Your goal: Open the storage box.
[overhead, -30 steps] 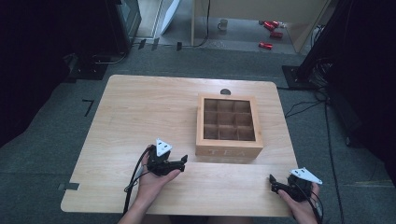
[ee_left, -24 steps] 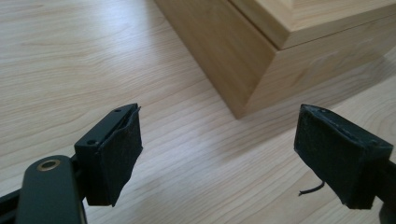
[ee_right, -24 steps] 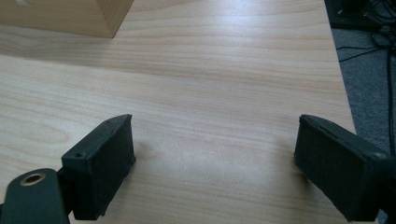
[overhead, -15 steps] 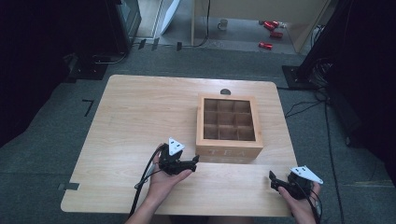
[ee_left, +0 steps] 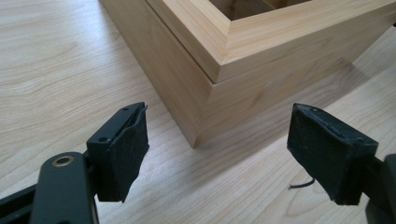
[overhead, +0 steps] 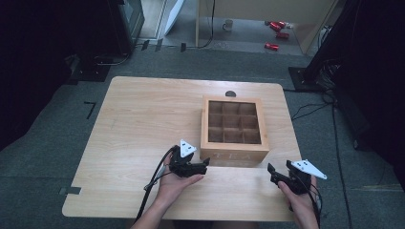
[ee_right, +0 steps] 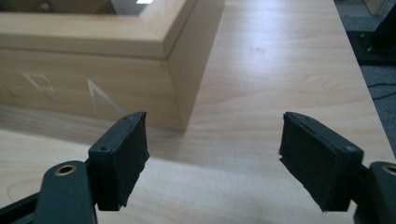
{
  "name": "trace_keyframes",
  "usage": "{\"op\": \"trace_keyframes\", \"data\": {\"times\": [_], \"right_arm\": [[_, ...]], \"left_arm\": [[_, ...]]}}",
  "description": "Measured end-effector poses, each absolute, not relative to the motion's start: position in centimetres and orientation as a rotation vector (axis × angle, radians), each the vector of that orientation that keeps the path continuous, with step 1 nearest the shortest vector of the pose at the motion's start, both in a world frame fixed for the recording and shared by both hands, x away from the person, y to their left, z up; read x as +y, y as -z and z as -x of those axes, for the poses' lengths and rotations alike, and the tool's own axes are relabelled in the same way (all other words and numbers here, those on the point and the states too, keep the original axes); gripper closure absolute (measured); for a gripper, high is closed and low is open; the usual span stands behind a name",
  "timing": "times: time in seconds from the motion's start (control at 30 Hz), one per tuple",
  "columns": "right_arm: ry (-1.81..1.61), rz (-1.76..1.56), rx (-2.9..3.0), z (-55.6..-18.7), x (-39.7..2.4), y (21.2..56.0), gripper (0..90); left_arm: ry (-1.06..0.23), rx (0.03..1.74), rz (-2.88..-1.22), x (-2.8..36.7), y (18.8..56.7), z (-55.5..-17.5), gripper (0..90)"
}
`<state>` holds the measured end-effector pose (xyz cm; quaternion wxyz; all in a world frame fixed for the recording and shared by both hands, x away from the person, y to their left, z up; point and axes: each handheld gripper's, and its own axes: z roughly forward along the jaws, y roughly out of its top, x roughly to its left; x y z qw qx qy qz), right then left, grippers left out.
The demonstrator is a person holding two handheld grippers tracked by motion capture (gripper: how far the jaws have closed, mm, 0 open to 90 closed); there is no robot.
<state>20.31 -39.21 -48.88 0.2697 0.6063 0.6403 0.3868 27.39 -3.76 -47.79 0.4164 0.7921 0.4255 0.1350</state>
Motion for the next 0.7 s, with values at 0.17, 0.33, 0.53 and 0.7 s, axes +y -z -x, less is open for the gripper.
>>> {"op": "trace_keyframes", "data": {"times": [0.17,0.33,0.53,0.7], "right_arm": [[-1.069,-1.613,1.719,-21.2,-38.8,48.3,28.8],[-1.13,-1.556,1.792,-22.7,-37.5,47.4,33.6],[-1.121,-1.48,1.867,-24.2,-36.5,48.2,33.1],[-1.205,-1.471,1.881,-24.8,-36.2,49.2,30.4]], "left_arm": [[-0.334,1.071,-1.981,-3.9,47.6,-27.5,25.7],[-0.32,1.068,-1.951,-3.8,47.4,-27.9,34.4],[-0.312,1.058,-1.935,-3.8,47.3,-28.2,44.0],[-0.306,1.039,-1.97,-4.0,47.6,-28.3,47.0]]}}
